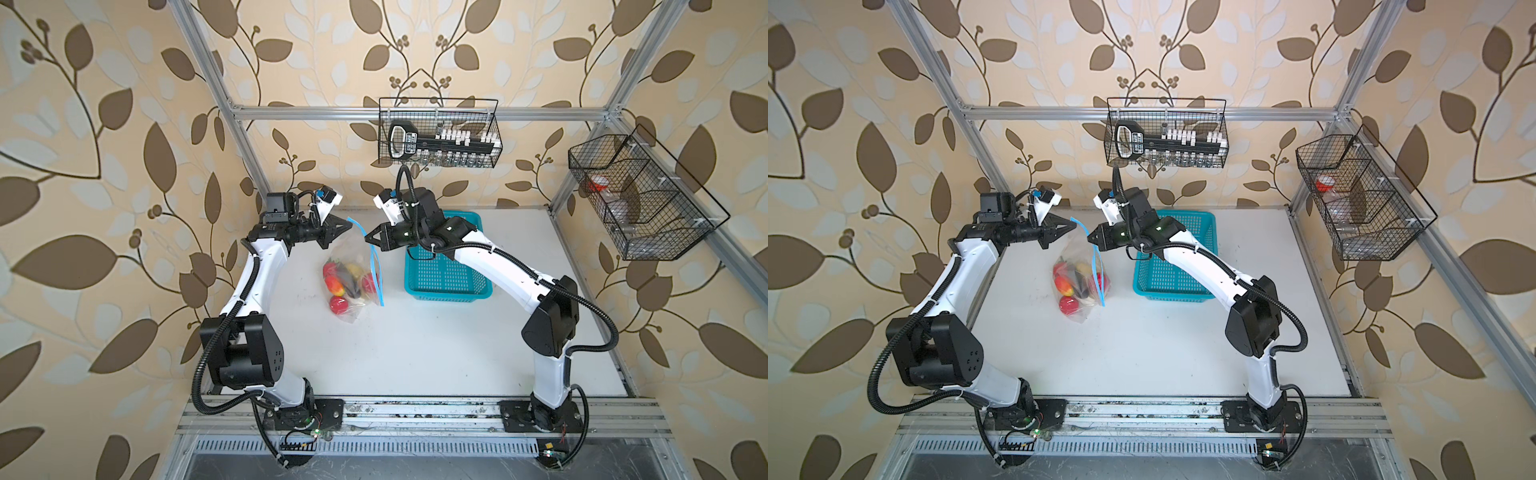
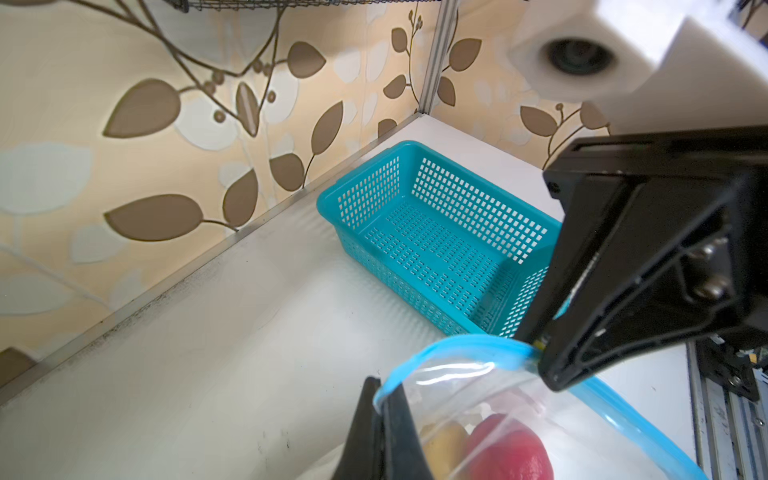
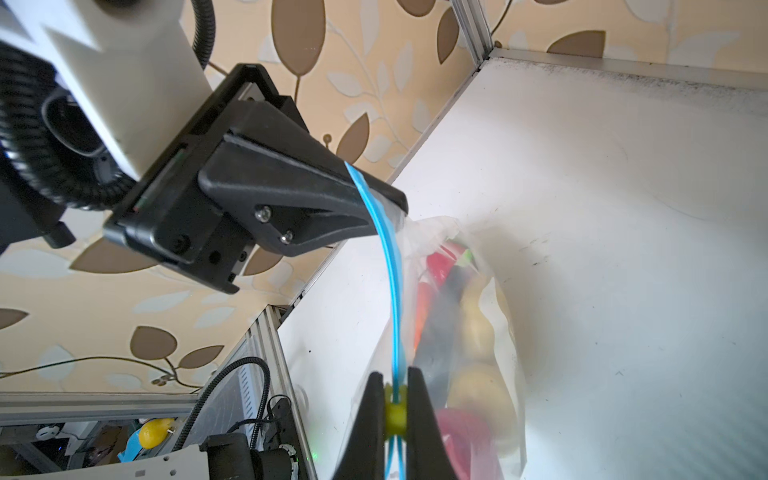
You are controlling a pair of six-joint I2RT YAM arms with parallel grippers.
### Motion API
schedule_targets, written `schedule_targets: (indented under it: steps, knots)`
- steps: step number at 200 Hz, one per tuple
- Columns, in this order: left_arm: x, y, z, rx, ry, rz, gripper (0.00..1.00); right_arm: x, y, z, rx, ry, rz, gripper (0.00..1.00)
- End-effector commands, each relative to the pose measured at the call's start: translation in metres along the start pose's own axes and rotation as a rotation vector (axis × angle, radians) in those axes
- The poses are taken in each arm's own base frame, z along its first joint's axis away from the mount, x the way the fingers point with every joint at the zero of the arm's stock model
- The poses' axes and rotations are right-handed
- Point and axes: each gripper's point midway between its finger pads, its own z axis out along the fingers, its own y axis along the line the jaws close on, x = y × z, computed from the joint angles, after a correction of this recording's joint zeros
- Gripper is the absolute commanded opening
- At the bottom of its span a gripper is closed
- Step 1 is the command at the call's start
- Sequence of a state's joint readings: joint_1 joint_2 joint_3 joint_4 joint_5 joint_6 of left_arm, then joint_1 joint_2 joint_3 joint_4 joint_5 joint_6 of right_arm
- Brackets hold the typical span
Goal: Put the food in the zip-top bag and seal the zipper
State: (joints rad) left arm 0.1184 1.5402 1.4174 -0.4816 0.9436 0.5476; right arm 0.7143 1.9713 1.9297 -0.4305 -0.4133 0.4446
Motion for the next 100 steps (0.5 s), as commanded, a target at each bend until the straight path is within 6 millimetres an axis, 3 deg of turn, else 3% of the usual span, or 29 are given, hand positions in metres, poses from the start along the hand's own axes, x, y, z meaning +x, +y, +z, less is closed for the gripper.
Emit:
schedule_targets:
  steps: [1, 100]
  knots:
    - [-0.006, 0.020, -0.015, -0.149, -0.001, -0.021, 0.00, 0.004, 0.015, -0.019, -0.012, 0.008, -0.006, 0.00]
    - [-0.008, 0.034, -0.026, -0.275, 0.003, -0.207, 0.00, 0.022, 0.015, -0.018, 0.028, 0.040, -0.004, 0.00]
